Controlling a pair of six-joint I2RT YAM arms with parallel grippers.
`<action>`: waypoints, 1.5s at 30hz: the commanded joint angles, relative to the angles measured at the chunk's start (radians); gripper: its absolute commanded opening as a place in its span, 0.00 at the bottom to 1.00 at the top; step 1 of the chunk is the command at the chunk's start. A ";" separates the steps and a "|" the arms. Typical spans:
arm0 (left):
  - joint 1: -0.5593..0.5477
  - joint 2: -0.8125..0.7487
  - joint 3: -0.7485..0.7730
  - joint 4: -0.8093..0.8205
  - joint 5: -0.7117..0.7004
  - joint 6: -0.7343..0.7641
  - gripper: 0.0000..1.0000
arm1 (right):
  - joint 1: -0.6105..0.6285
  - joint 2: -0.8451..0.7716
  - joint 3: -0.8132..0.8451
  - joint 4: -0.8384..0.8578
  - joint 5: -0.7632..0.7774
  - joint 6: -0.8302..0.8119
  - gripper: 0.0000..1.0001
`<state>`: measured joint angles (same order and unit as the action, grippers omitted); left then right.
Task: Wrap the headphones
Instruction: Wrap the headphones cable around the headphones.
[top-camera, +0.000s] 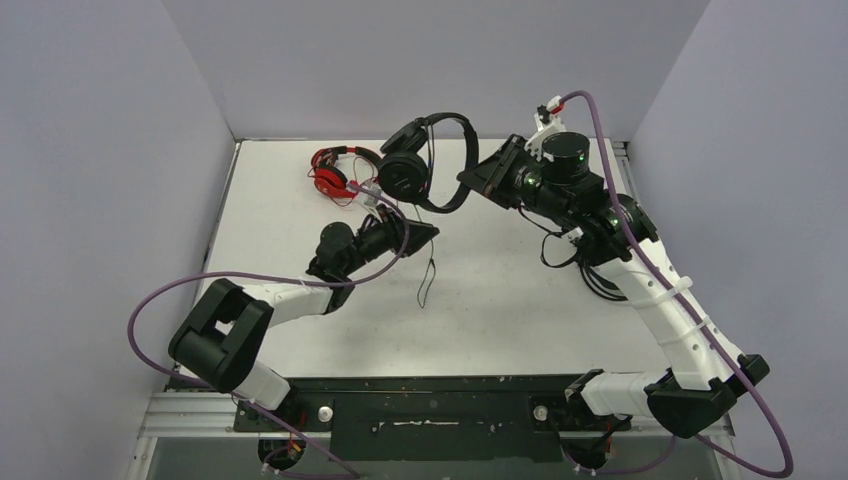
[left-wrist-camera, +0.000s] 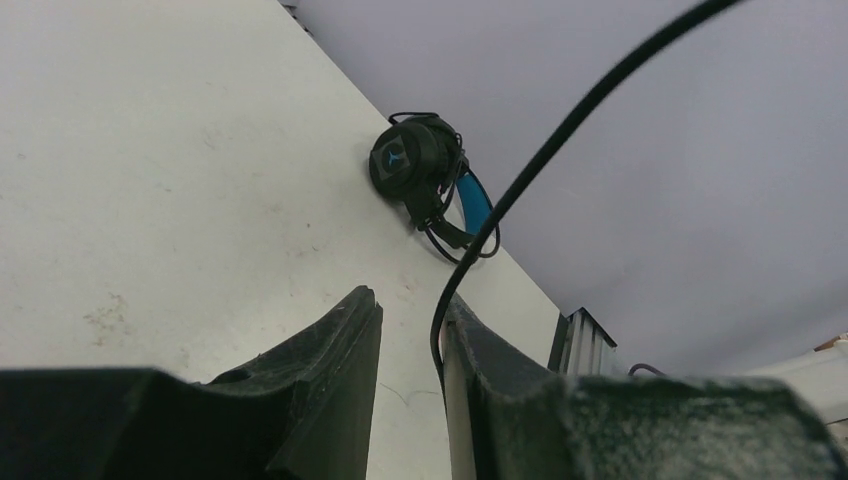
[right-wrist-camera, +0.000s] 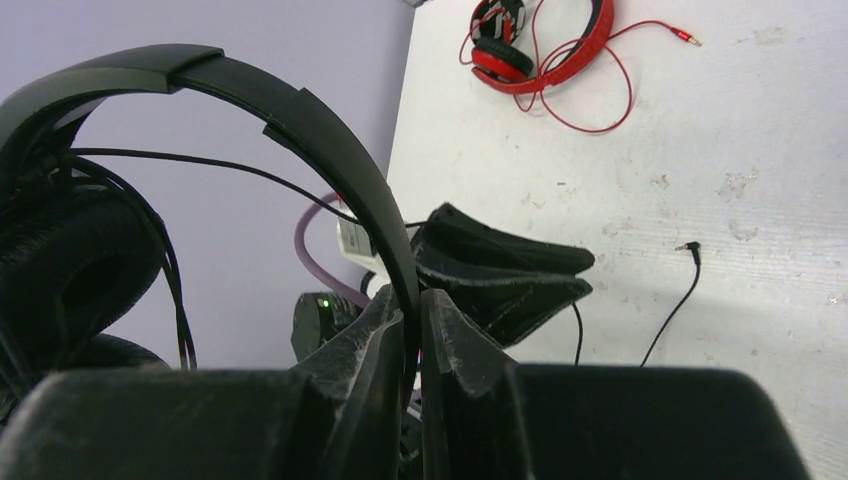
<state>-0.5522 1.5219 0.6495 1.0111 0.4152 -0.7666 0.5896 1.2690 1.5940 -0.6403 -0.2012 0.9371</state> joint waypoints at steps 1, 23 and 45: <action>-0.046 -0.034 -0.013 0.066 -0.026 0.003 0.26 | -0.009 -0.008 0.068 0.093 0.121 0.069 0.00; -0.209 -0.043 -0.077 -0.026 -0.069 0.075 0.05 | -0.042 0.034 0.211 0.004 0.496 -0.015 0.00; -0.376 -0.433 0.083 -0.744 -0.250 0.350 0.00 | -0.076 0.110 0.095 -0.041 1.026 -0.165 0.00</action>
<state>-0.9039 1.1469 0.6365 0.4255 0.2150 -0.5030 0.5320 1.3613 1.7313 -0.7280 0.7128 0.7986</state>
